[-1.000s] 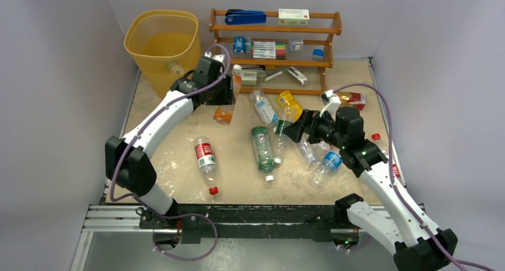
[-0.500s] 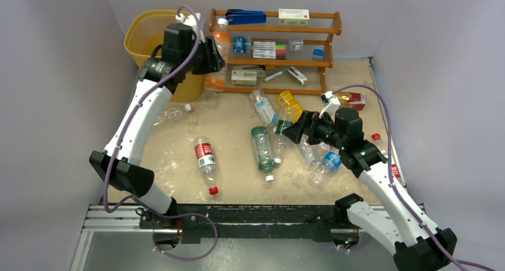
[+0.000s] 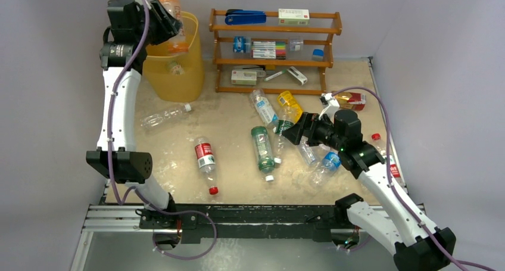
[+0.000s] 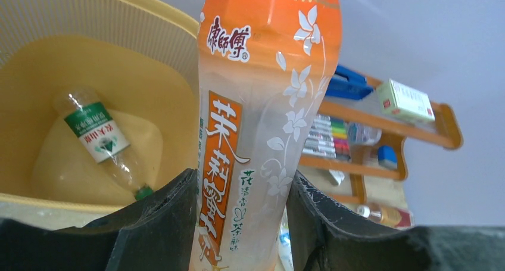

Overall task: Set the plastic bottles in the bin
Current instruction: Place the plastic bottle in the trash bin.

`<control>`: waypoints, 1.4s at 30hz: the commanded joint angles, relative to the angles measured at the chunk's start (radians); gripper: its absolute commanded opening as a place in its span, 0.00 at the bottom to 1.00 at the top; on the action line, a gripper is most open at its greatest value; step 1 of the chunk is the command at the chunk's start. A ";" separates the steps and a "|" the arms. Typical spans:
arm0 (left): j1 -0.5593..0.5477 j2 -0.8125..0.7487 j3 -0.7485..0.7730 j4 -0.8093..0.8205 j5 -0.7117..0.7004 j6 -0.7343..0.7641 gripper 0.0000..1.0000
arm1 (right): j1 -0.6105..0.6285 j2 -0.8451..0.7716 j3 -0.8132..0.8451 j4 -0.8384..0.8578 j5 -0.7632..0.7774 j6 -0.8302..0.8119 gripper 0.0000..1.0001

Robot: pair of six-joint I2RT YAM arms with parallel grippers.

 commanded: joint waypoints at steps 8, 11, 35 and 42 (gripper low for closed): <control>0.116 0.111 0.070 0.286 0.029 -0.108 0.39 | 0.004 -0.014 -0.015 0.058 -0.028 0.019 1.00; 0.123 0.152 0.073 0.314 0.017 -0.113 0.40 | 0.004 -0.012 -0.023 0.065 -0.028 0.020 1.00; 0.166 0.264 0.074 0.252 -0.047 -0.116 0.79 | 0.004 0.046 0.015 0.071 -0.039 0.008 1.00; 0.172 0.189 0.098 0.168 -0.051 -0.132 0.81 | 0.004 0.046 0.069 0.022 -0.028 -0.003 1.00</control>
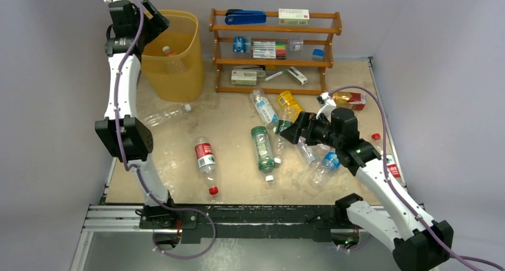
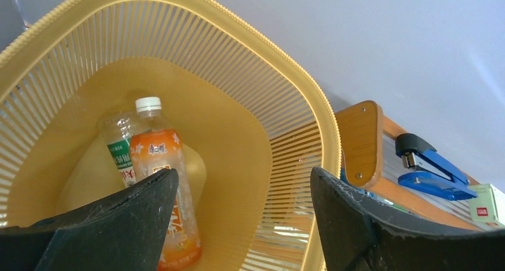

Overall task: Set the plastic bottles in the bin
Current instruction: Place the plastic bottle in the trash bin.

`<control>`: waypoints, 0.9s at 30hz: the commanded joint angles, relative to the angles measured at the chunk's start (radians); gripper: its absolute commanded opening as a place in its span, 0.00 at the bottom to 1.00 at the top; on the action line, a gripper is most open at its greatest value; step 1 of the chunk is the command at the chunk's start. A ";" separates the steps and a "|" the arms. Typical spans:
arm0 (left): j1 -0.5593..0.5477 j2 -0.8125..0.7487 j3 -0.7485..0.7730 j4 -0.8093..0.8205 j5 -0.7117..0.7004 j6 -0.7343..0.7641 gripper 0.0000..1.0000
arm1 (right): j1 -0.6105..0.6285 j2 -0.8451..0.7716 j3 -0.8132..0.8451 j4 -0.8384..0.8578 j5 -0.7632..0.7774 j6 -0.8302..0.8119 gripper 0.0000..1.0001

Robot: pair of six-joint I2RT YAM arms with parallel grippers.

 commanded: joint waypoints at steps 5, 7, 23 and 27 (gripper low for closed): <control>0.007 -0.230 -0.048 -0.034 0.050 -0.051 0.82 | 0.004 -0.018 0.107 -0.011 -0.003 -0.023 1.00; 0.005 -0.292 -0.111 -0.029 0.079 -0.061 0.83 | 0.004 -0.024 0.108 -0.002 -0.016 -0.023 1.00; -0.065 -0.678 -0.541 -0.132 0.020 0.075 0.85 | 0.004 0.023 0.049 0.142 -0.207 -0.032 1.00; -0.067 -0.699 -0.643 -0.105 0.028 0.063 0.85 | 0.004 0.079 0.026 0.165 -0.237 -0.052 1.00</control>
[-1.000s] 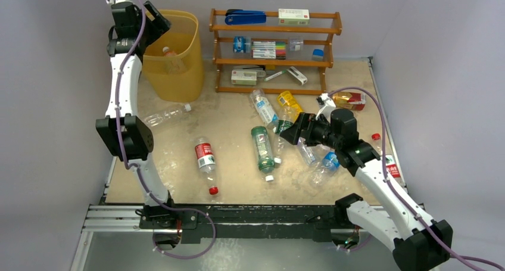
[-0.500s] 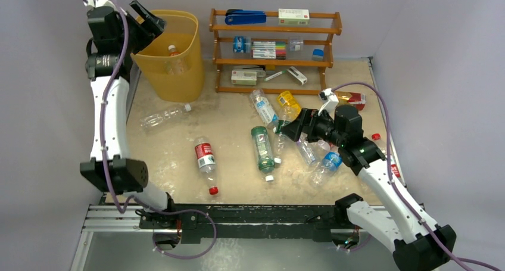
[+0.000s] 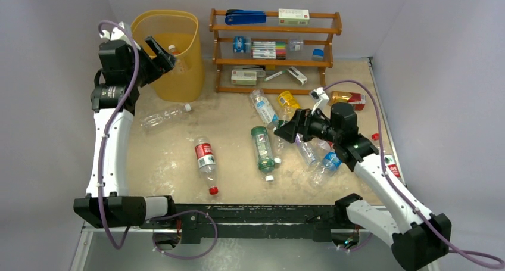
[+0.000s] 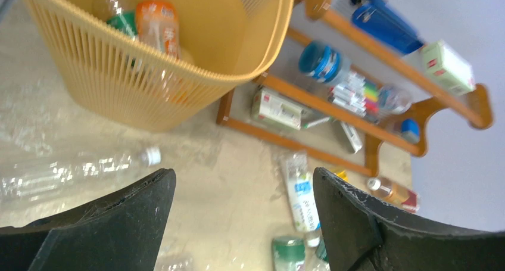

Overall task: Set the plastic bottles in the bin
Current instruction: Place the plastic bottle in the trash bin, then pick up the plastic bottle at the center of the board.

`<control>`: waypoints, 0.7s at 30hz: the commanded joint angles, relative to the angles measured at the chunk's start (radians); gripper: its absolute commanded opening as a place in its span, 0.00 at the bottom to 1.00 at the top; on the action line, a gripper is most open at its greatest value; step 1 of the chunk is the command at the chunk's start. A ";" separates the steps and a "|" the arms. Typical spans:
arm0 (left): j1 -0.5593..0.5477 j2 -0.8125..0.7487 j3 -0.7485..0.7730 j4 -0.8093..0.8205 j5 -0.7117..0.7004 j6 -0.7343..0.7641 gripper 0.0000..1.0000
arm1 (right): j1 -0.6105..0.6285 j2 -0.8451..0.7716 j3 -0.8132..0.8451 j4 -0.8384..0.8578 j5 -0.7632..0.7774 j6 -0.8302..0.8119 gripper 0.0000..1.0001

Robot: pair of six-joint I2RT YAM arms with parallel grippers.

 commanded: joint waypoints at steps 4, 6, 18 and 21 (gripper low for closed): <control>-0.002 -0.028 -0.176 0.072 -0.031 0.017 0.86 | 0.004 0.095 -0.043 0.102 -0.101 -0.037 1.00; -0.004 -0.022 -0.212 0.090 -0.038 0.016 0.86 | 0.004 0.116 -0.051 0.118 -0.105 -0.037 1.00; -0.094 0.034 -0.353 0.175 -0.083 0.004 0.87 | 0.004 0.154 -0.081 0.128 -0.106 -0.031 1.00; -0.111 0.041 -0.379 0.190 -0.083 -0.005 0.87 | 0.004 0.152 -0.078 0.132 -0.088 -0.028 1.00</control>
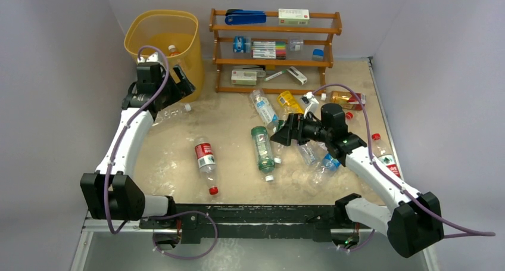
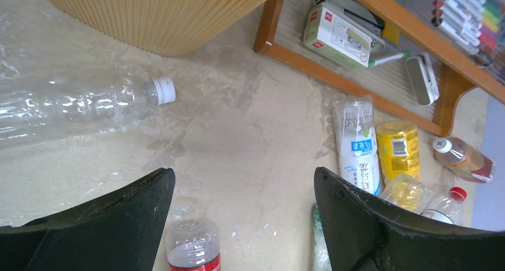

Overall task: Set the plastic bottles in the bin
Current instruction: Pick up the plastic bottle at the center of the board.

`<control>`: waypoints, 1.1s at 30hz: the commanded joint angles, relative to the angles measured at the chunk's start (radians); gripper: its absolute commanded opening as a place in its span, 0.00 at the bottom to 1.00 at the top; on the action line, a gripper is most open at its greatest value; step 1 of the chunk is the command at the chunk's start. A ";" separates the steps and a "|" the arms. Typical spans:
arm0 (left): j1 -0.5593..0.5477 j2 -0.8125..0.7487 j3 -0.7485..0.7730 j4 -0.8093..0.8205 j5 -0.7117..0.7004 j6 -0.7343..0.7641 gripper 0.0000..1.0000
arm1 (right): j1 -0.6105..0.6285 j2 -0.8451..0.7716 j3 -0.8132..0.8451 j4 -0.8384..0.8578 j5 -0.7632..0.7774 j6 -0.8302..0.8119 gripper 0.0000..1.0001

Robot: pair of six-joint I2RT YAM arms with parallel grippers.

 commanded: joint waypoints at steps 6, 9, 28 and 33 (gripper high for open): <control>-0.053 -0.008 -0.057 0.069 0.006 -0.016 0.87 | 0.004 -0.036 0.028 -0.014 0.020 -0.006 1.00; -0.062 -0.042 -0.107 0.073 0.062 -0.034 0.87 | 0.004 -0.064 0.047 -0.028 0.019 0.013 1.00; -0.067 -0.400 -0.340 0.000 0.259 -0.094 0.89 | 0.004 -0.223 0.302 -0.213 0.097 0.159 1.00; -0.066 -0.435 -0.363 -0.027 0.287 -0.109 0.90 | 0.004 -0.212 0.367 -0.272 0.127 0.146 1.00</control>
